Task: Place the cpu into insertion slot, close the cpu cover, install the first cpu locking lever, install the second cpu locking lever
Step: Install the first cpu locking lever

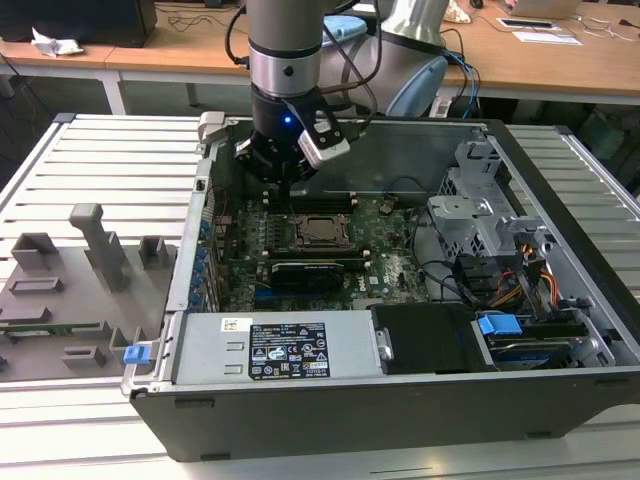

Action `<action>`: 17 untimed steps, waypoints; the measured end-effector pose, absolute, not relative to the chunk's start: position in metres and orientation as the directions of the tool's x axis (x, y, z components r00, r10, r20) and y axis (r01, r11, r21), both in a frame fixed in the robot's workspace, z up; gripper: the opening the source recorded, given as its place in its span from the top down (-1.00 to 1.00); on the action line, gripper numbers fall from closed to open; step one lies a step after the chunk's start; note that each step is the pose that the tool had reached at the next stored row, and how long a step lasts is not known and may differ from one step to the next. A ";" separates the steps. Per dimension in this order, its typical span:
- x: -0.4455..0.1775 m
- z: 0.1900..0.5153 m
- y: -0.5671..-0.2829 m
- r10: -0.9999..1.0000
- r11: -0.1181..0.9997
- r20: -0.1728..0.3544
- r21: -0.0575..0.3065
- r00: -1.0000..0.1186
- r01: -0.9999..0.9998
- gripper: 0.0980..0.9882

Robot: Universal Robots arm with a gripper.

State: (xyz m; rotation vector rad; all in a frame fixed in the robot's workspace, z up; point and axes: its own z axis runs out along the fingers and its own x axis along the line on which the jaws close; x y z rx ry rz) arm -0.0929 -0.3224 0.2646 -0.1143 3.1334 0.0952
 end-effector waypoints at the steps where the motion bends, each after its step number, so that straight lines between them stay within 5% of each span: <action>1: -0.096 0.264 -0.321 -0.074 0.995 -0.007 0.060 -0.997 -0.074 0.98; 17: -0.103 0.256 -0.294 -0.076 0.995 -0.007 0.060 -0.997 -0.076 0.98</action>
